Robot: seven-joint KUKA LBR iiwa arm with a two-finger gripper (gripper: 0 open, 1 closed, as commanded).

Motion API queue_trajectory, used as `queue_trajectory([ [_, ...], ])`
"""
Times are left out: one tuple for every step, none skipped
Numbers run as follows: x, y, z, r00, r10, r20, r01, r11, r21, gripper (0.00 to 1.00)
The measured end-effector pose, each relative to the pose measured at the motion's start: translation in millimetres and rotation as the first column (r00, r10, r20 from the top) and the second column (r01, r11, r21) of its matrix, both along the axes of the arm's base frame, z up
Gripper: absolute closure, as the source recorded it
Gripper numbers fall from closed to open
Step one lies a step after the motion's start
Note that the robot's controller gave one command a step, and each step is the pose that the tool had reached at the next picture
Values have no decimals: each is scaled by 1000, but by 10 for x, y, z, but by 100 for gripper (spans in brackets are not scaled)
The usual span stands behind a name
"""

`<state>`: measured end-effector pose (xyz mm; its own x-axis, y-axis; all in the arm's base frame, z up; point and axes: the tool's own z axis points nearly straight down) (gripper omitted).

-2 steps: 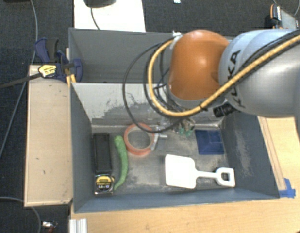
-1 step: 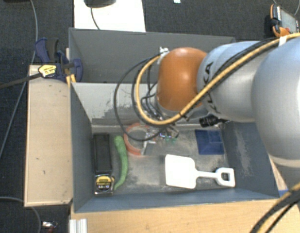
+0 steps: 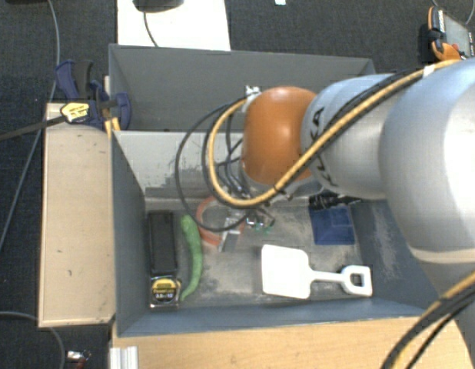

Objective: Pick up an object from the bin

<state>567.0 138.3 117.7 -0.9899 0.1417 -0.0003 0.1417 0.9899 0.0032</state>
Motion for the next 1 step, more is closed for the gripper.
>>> queue_trajectory([
  [-82,-308,327,1000,2,6,-2,1000,-1,0],
])
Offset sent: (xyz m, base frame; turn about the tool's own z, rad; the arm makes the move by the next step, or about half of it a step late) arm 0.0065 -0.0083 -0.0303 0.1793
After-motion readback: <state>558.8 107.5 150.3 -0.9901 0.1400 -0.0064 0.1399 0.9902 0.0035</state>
